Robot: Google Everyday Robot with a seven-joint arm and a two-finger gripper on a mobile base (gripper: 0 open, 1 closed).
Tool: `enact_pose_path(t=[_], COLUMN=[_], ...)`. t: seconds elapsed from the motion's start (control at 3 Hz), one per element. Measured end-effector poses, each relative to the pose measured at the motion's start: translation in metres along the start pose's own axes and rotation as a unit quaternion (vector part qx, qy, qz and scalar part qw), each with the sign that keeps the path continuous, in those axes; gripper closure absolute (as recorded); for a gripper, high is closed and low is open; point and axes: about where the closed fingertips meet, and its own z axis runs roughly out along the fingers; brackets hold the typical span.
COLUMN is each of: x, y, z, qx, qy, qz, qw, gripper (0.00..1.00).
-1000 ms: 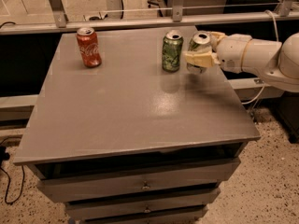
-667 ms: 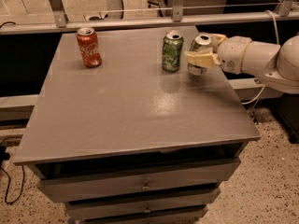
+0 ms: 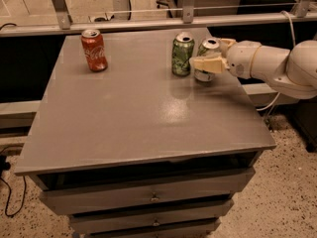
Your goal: Move 7up can near green can
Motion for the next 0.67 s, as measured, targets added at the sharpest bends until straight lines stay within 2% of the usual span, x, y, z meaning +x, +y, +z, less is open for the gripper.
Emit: enact_pose_path(t=[0.33,0.67], x=[0.0004,-0.0042], y=[0.0046,0.0081], z=[0.0084,0.0002], qx=[-0.013,-0.02], qy=[-0.004,0.003], qz=[0.014,0.01], qw=[0.9998,0.9997], gripper=[0.0,0.0])
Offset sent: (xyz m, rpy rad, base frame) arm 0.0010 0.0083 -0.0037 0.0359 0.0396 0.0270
